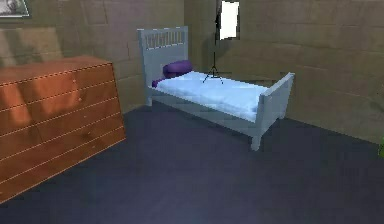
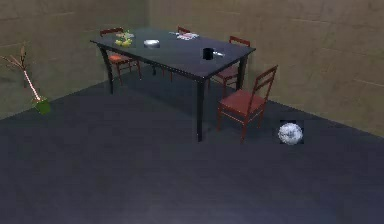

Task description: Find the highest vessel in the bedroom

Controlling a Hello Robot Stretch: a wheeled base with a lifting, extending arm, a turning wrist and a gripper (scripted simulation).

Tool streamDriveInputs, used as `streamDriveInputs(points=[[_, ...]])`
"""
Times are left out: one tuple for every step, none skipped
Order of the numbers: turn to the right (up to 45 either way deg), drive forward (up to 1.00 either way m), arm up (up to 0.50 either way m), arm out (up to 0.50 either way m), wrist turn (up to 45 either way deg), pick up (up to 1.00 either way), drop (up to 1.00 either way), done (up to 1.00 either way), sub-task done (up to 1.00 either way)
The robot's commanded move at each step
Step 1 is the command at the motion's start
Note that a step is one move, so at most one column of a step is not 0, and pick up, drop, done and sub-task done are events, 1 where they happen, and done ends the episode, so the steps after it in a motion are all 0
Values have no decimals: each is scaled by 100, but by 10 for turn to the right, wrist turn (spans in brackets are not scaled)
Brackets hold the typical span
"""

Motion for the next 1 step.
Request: streamDriveInputs(points=[[0, 40, 0, 0, 0, 0, 0, 0, 0]])
